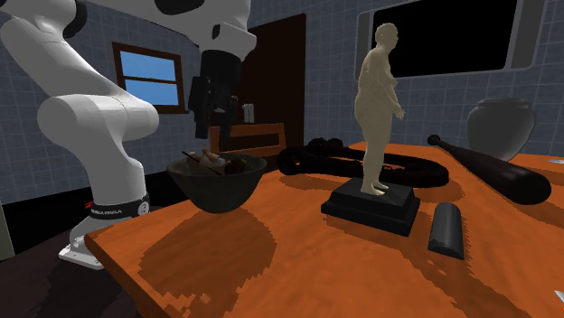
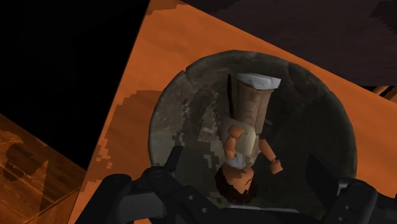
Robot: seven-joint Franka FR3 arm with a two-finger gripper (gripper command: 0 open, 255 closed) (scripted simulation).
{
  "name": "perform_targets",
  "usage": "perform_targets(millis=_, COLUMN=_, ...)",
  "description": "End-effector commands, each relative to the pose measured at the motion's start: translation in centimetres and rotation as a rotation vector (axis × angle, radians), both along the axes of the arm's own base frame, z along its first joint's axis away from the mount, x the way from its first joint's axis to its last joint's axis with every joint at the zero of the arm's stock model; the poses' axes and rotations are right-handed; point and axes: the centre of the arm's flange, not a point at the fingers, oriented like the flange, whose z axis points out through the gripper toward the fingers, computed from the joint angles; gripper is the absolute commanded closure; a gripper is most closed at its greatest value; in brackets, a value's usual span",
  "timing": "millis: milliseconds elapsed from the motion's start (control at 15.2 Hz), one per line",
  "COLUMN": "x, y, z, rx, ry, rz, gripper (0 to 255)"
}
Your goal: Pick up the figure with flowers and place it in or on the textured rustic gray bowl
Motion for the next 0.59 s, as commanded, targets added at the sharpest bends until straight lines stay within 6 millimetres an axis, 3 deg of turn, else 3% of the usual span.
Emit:
perform_targets(millis=0, x=0.0, y=0.3, z=2.2, rx=0.000, ry=0.001, rz=0.000, gripper=0)
perform_targets(millis=66, x=0.1, y=0.5, z=3.2, rx=0.000, ry=0.001, rz=0.000, gripper=0)
perform_targets(millis=528, x=0.1, y=0.5, z=3.2, rx=0.000, ry=0.001, rz=0.000, gripper=0)
